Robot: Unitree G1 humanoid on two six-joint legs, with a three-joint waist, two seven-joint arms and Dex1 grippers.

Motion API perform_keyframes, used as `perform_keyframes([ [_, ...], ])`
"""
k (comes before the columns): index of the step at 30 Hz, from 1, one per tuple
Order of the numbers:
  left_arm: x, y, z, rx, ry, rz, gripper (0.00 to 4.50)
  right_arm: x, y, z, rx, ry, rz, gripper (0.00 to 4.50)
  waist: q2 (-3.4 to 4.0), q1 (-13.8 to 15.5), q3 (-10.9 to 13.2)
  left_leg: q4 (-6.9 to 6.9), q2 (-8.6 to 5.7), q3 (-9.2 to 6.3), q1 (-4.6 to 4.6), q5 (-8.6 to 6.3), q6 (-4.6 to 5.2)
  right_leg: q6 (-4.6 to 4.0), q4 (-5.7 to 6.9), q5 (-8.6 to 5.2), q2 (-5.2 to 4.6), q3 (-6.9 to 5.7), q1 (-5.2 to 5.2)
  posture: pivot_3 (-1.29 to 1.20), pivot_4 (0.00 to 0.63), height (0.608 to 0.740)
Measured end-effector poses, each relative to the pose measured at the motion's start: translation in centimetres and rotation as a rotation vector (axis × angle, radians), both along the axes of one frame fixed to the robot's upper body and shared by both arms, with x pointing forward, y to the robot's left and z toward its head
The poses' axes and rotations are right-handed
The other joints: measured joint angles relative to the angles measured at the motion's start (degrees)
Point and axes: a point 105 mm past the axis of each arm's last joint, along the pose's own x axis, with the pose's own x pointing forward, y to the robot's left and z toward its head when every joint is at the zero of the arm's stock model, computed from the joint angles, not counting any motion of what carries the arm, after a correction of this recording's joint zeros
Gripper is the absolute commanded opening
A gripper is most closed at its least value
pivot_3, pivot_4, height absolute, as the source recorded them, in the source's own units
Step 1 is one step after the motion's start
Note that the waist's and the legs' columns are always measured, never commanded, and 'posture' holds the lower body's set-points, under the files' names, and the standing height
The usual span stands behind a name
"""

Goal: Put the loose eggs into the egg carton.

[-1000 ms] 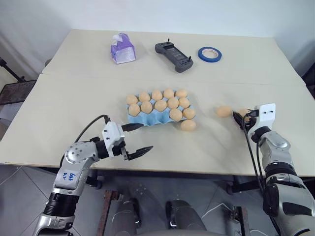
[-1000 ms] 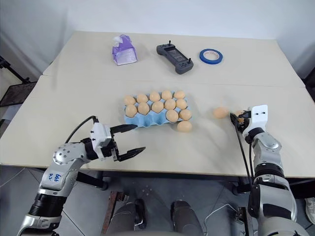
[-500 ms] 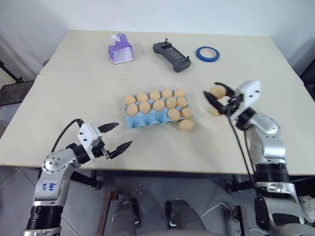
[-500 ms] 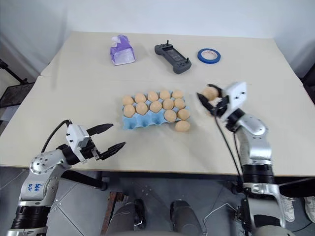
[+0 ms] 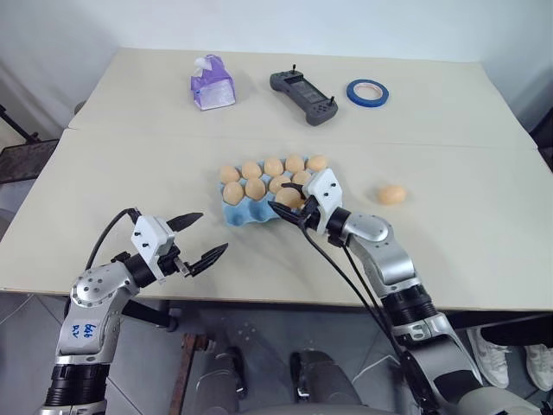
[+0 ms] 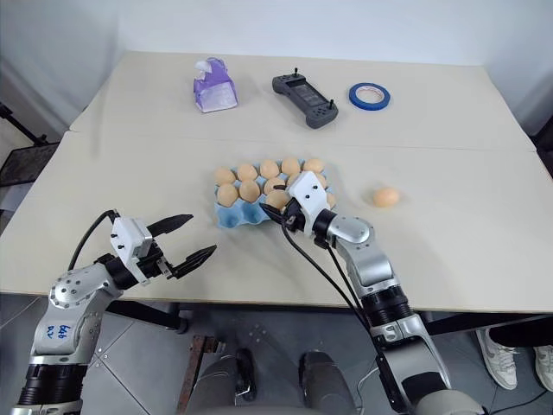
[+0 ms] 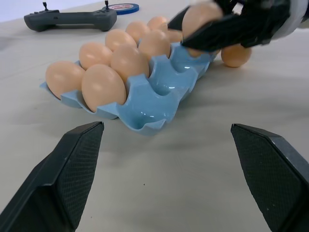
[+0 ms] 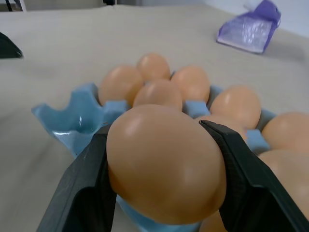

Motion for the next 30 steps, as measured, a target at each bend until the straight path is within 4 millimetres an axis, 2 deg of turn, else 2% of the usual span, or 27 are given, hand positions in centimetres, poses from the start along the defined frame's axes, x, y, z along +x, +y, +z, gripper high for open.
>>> perform_keyframes([
  [4,-0.1,0.0,-0.2,-0.002,0.01,0.006,4.5,0.2,0.3,0.8,-0.001,-0.019,0.007,4.46,0.0,0.05,0.0,-0.01,0.01,-0.02,0.0,0.0,0.0,0.0,0.0,0.0,0.01,-0.01,0.0,0.0,0.15,0.74],
  [8,-0.2,-0.3,0.2,-0.001,0.002,-0.005,4.5,-0.3,0.1,1.7,0.008,-0.043,0.024,4.46,0.0,0.1,0.0,-0.02,0.01,-0.02,-0.08,-0.01,0.01,0.0,-0.04,0.0,0.0,-0.01,-0.03,0.0,0.15,0.74],
  [10,-0.3,-0.5,0.3,-0.003,0.004,-0.013,4.5,-1.0,-1.0,2.3,0.023,-0.063,0.023,4.46,-0.01,0.32,0.0,-0.02,0.0,-0.04,-0.1,-0.01,0.01,0.0,-0.08,0.0,0.0,-0.05,-0.02,0.0,0.15,0.74],
  [14,-0.2,-1.3,0.0,-0.003,0.024,-0.047,4.5,-2.4,-4.8,2.2,0.068,-0.062,-0.021,4.46,-0.02,0.65,-0.01,0.01,-0.01,-0.09,-0.18,-0.03,0.04,0.02,-0.16,0.01,-0.01,-0.09,0.0,0.0,0.15,0.74],
  [20,-0.1,-3.3,0.0,0.007,0.041,-0.147,4.5,-4.5,-12.2,0.4,0.086,-0.037,-0.241,4.46,-0.02,0.73,-0.01,0.02,-0.02,-0.11,-0.18,-0.03,0.04,0.02,-0.17,0.01,0.01,-0.09,0.01,0.0,0.15,0.74],
  [25,0.5,-4.1,0.0,-0.01,0.056,-0.183,4.5,-7.3,-18.4,-1.8,0.063,-0.057,-0.49,4.46,-0.02,0.59,-0.01,0.1,0.0,-0.17,-0.14,-0.02,0.04,0.02,-0.18,0.0,0.11,-0.1,0.06,0.0,0.15,0.74],
  [30,1.1,-6.1,0.1,-0.03,0.061,-0.268,4.5,-9.4,-22.2,-5.3,0.055,-0.006,-0.668,4.46,-0.02,0.35,-0.01,0.22,-0.02,-0.13,-0.01,-0.02,0.07,0.17,-0.18,0.09,0.1,-0.03,0.24,0.0,0.15,0.74],
])
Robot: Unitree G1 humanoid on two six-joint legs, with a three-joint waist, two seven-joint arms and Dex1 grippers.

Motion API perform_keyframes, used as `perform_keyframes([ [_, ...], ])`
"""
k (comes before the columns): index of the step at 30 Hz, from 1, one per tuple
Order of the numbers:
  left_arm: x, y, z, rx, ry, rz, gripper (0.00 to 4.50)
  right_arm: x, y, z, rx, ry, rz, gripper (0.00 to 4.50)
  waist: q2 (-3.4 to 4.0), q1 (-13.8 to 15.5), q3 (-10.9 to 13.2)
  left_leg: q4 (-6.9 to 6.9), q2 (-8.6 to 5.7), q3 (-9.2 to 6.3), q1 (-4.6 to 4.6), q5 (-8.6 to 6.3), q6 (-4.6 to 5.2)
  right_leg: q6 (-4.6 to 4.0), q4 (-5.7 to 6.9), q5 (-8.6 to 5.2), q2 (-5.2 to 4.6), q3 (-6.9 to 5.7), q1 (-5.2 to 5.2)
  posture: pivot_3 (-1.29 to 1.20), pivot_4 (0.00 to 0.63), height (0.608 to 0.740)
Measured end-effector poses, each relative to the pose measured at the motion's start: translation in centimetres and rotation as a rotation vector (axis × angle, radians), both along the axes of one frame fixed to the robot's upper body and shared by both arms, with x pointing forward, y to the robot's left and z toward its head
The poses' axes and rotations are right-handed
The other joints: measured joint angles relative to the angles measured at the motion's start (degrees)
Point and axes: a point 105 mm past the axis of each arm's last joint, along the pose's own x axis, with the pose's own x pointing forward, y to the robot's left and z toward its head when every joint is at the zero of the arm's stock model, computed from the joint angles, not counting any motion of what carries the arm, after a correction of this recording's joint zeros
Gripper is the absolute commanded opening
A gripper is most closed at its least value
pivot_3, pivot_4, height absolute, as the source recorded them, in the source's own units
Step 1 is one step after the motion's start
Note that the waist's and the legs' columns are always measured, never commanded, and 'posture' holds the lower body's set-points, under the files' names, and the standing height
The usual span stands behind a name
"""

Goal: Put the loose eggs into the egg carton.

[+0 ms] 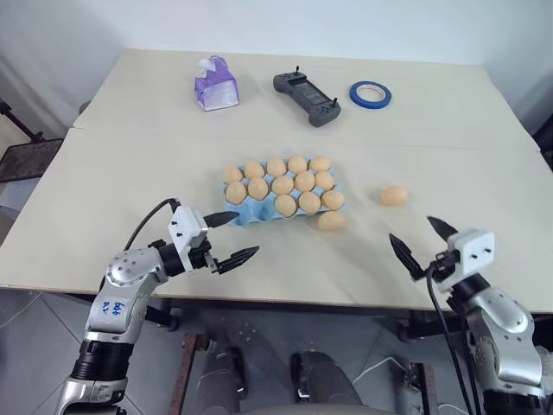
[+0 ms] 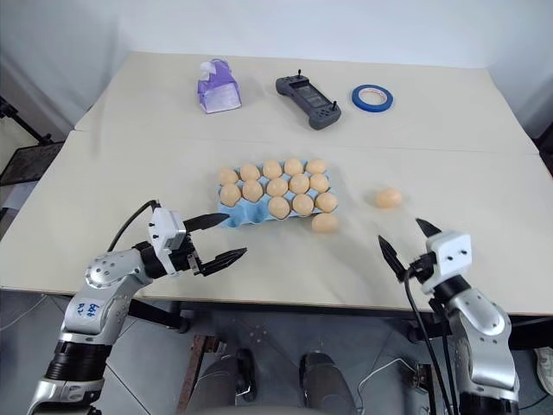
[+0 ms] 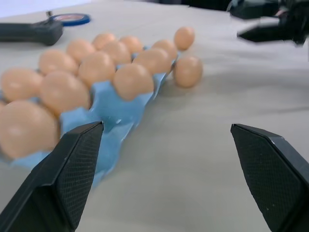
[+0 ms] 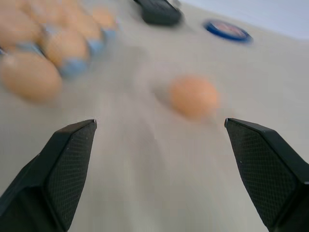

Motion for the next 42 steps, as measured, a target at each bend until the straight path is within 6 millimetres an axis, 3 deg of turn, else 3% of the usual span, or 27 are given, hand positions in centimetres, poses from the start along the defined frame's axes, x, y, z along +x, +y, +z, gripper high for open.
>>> perform_keyframes([
  [6,0.6,-1.5,0.2,0.009,-0.015,-0.066,4.5,0.4,-1.5,-1.3,0.016,0.008,-0.075,4.46,0.01,-0.38,0.0,-0.02,-0.02,0.02,0.28,0.01,0.01,-0.02,0.01,0.05,0.0,0.12,0.15,0.0,0.15,0.74],
  [17,0.4,-1.4,0.5,-0.001,-0.018,-0.084,4.5,8.1,2.4,2.3,0.05,-0.028,0.104,4.46,0.01,-0.18,0.0,-0.06,-0.02,0.03,0.24,0.04,0.03,-0.04,0.06,0.03,0.04,0.13,0.07,0.0,0.15,0.74],
  [22,-0.2,-0.6,0.2,-0.009,-0.02,-0.032,4.5,12.5,1.9,2.7,0.059,0.001,0.006,4.46,0.01,-0.24,0.01,-0.01,-0.02,0.04,0.24,0.07,0.01,-0.05,0.1,0.03,0.04,0.14,0.05,0.0,0.15,0.74],
  [25,-0.4,-0.5,0.5,-0.012,-0.039,-0.016,4.5,13.9,1.9,2.2,0.041,0.035,-0.032,4.46,0.01,-0.11,0.01,-0.01,-0.05,0.02,0.23,0.07,0.0,-0.05,0.09,0.03,0.02,0.14,0.07,0.0,0.15,0.74],
  [26,-0.6,-0.4,0.6,-0.011,-0.043,-0.009,4.5,14.2,1.8,1.7,0.038,0.056,-0.039,4.46,0.01,-0.13,0.01,-0.01,-0.06,0.03,0.23,0.07,0.0,-0.04,0.08,0.03,0.02,0.14,0.07,0.0,0.15,0.74],
  [29,-0.7,0.0,0.6,-0.004,-0.045,0.013,4.5,14.5,2.0,1.2,0.037,0.076,-0.035,3.86,0.01,-0.22,0.01,-0.01,-0.05,0.05,0.23,0.08,0.03,-0.04,0.07,0.03,0.03,0.16,0.08,0.0,0.15,0.74],
  [33,-0.8,1.3,1.0,0.007,-0.064,0.065,4.5,14.6,2.3,1.2,0.034,0.07,-0.014,2.54,0.01,-0.31,0.01,0.04,-0.04,0.03,0.24,0.07,0.03,-0.04,0.12,0.03,0.04,0.16,0.08,0.0,0.15,0.74],
  [38,-0.9,3.4,1.2,-0.005,-0.071,0.152,4.5,14.1,4.7,2.7,0.068,-0.011,0.126,2.44,0.03,-0.45,0.02,-0.02,0.01,0.04,0.24,0.08,0.02,-0.03,0.17,0.03,0.08,0.16,0.03,0.0,0.15,0.74],
  [42,-1.4,5.4,0.9,-0.006,-0.056,0.215,4.5,13.1,9.4,6.0,0.035,-0.094,0.326,2.44,0.05,-0.47,0.03,-0.06,0.06,0.04,0.23,0.08,-0.03,-0.04,0.25,0.02,0.1,0.16,-0.03,0.0,0.15,0.74],
])
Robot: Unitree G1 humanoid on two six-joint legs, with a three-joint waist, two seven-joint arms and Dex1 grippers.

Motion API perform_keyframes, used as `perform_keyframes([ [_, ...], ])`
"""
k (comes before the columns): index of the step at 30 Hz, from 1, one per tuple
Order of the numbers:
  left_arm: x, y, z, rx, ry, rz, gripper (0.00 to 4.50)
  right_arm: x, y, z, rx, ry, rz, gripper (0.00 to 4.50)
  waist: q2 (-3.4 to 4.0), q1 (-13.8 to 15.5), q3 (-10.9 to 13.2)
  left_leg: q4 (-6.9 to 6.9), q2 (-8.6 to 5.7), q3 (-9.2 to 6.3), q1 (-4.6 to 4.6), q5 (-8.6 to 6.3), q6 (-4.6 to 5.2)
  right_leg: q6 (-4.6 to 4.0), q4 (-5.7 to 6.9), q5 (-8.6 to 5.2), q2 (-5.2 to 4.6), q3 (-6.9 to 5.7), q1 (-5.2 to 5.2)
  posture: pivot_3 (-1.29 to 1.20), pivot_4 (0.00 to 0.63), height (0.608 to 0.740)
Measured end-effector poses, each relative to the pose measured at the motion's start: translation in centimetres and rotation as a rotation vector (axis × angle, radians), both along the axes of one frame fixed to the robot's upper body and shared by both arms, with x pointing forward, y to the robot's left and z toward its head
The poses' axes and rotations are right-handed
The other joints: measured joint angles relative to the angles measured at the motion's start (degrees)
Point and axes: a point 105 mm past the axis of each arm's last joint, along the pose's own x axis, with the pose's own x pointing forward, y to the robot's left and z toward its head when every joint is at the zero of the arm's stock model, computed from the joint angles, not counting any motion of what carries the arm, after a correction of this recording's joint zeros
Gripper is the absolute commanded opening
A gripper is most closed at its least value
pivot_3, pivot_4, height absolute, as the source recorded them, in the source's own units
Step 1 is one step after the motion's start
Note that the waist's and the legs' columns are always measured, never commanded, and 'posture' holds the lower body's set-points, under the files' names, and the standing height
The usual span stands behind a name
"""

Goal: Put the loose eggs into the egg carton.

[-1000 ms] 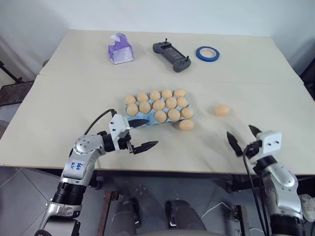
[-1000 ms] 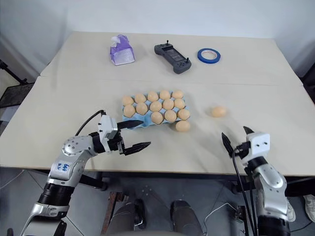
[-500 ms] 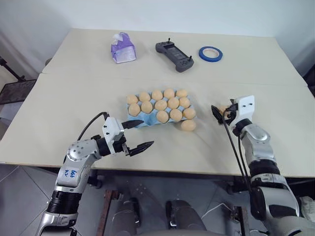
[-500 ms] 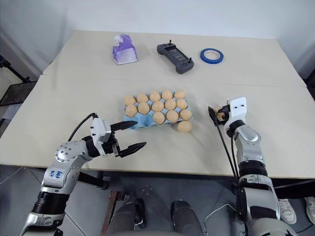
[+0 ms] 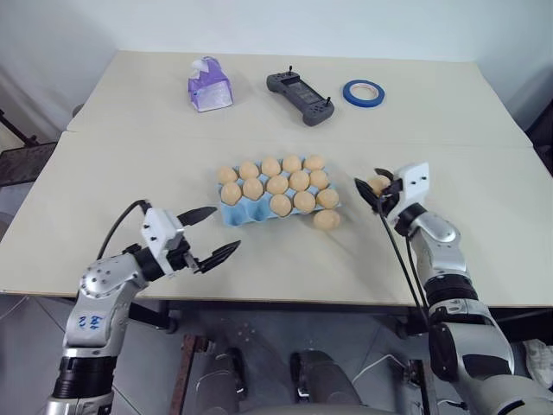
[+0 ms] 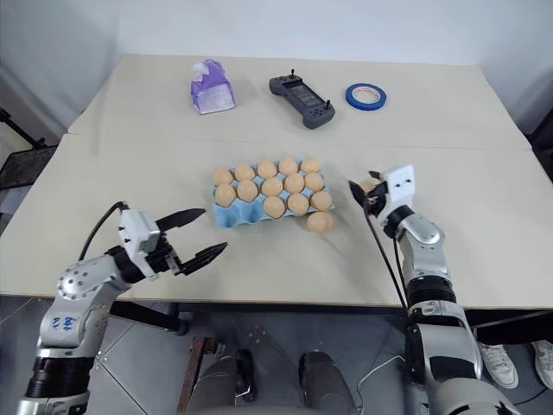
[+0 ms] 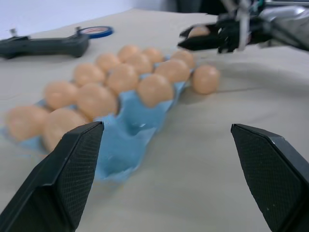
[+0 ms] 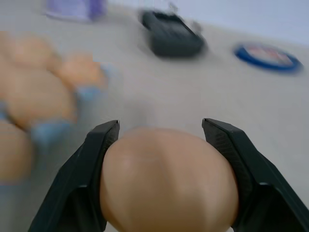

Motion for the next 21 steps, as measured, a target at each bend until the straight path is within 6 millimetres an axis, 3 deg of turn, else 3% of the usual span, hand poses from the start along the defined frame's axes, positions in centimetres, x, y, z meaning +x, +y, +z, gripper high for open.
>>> perform_keyframes([
  [3,-0.3,1.0,-0.4,-0.005,0.013,0.037,4.5,-1.1,5.1,1.9,0.018,-0.011,0.168,2.44,0.0,-0.16,0.0,-0.03,0.02,0.0,0.01,-0.02,-0.03,-0.03,0.04,-0.01,-0.03,0.0,-0.02,0.0,0.15,0.74],
  [8,-0.4,1.8,-0.9,-0.006,0.014,0.083,4.5,-3.1,13.1,2.7,-0.066,0.011,0.411,2.44,0.0,-0.04,0.0,-0.18,-0.01,0.0,0.0,-0.02,-0.07,-0.16,0.0,-0.07,-0.14,-0.07,-0.07,0.0,0.15,0.74],
  [15,-0.9,2.5,-1.8,-0.014,0.034,0.135,4.5,-4.1,18.3,1.2,-0.159,0.043,0.498,2.44,-0.01,0.13,-0.01,-0.3,-0.03,-0.01,-0.38,-0.08,-0.12,-0.26,-0.13,-0.12,-0.19,-0.16,-0.42,0.0,0.15,0.74],
  [21,-1.4,2.6,-2.0,-0.014,0.038,0.16,4.5,-4.3,19.0,0.4,-0.177,0.064,0.504,4.41,-0.02,0.14,-0.01,-0.18,-0.04,0.03,-0.85,-0.02,-0.13,-0.24,0.04,-0.12,-0.16,-0.11,-0.89,0.0,0.15,0.74],
])
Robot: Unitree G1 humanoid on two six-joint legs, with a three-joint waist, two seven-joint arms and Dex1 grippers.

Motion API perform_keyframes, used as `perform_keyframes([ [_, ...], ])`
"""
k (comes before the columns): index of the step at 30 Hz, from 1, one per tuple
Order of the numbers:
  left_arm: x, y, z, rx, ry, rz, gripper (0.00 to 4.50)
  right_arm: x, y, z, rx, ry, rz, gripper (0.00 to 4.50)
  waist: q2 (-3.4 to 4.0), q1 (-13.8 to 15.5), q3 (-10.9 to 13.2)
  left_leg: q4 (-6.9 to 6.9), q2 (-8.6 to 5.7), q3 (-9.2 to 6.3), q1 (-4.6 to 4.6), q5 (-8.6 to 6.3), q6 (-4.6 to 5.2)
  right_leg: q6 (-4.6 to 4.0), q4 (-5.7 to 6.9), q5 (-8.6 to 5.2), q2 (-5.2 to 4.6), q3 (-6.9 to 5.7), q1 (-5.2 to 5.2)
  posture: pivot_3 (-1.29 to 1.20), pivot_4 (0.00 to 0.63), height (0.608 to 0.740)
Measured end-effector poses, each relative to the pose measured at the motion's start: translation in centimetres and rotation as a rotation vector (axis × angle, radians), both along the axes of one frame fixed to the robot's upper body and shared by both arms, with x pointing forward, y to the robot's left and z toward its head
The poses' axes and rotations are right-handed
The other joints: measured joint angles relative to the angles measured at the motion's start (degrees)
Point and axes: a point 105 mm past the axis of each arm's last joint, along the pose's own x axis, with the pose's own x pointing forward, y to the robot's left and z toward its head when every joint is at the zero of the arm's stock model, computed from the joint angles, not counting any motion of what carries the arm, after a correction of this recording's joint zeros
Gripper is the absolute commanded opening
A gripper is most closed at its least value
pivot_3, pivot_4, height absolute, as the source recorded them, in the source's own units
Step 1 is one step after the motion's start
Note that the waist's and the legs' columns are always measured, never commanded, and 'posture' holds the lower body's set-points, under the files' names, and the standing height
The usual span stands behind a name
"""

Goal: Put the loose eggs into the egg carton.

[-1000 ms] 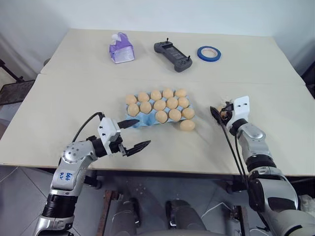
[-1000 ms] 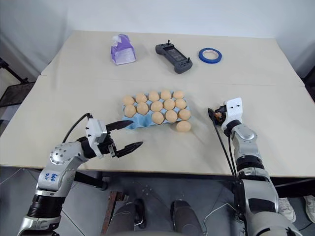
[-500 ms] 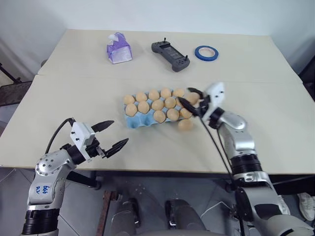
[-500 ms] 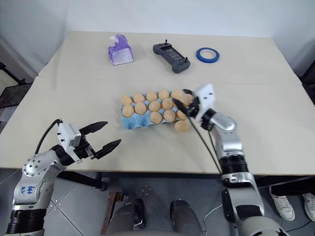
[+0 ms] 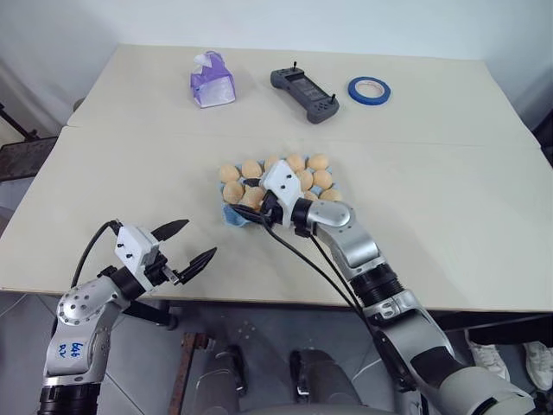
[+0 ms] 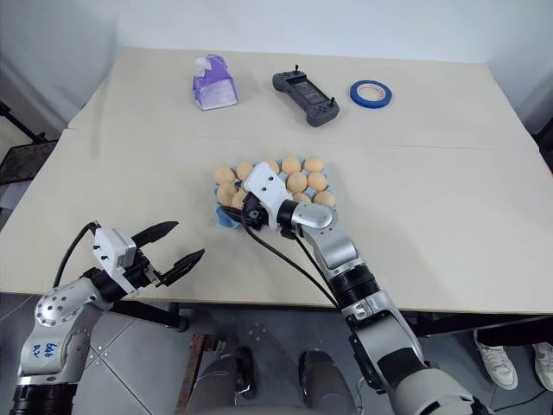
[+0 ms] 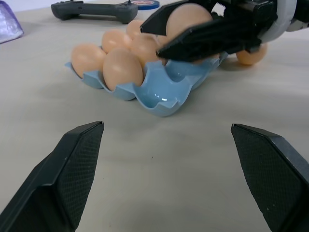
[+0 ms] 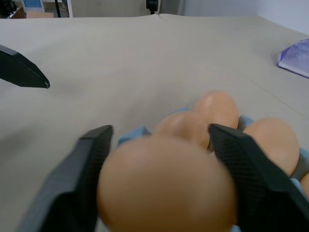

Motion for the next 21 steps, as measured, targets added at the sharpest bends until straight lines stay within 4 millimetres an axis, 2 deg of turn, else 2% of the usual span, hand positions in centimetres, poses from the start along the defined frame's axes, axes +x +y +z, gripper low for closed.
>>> perform_keyframes([
  [5,-0.2,-0.2,0.3,0.002,-0.011,-0.001,4.5,-0.5,-0.3,0.6,0.031,-0.012,0.019,4.46,0.0,-0.08,0.0,0.02,0.01,0.0,0.02,0.03,-0.03,0.0,0.09,0.0,0.04,0.01,-0.02,0.0,0.15,0.74],
  [8,-0.1,-0.3,0.4,0.001,-0.015,-0.001,4.5,-1.0,-1.9,1.8,0.058,-0.055,0.035,4.46,0.0,0.11,0.0,0.01,0.01,-0.01,0.02,0.03,-0.02,0.0,0.07,0.0,0.03,0.0,0.0,0.0,0.15,0.74],
  [11,0.3,-0.5,0.9,0.004,-0.035,-0.01,4.5,-2.5,-5.2,2.2,0.09,-0.078,0.044,4.46,-0.07,0.64,-0.04,0.02,-0.01,-0.06,0.0,-0.01,0.04,0.01,-0.05,0.01,0.01,-0.04,0.09,0.0,0.15,0.74],
  [14,0.6,-1.3,1.5,0.012,-0.053,-0.057,4.5,-3.8,-9.9,1.1,0.093,-0.055,-0.003,4.46,-0.08,1.0,-0.05,0.02,-0.03,-0.04,0.04,-0.04,0.09,0.03,-0.13,0.02,0.0,-0.03,0.17,0.0,0.15,0.74],
  [15,0.6,-1.8,1.5,0.019,-0.05,-0.09,4.5,-4.5,-12.1,0.5,0.077,-0.044,-0.037,4.46,-0.08,1.24,-0.05,0.02,-0.04,-0.04,0.06,-0.05,0.09,0.03,-0.17,0.02,0.0,-0.03,0.19,0.0,0.15,0.74],
  [21,1.4,-3.7,1.7,0.027,-0.054,-0.18,4.5,-6.4,-19.4,-1.3,0.04,-0.008,-0.228,4.46,-0.07,0.71,-0.05,0.07,0.01,-0.19,0.42,-0.05,0.09,0.0,-0.18,0.0,0.1,-0.06,0.55,0.0,0.15,0.74],
])
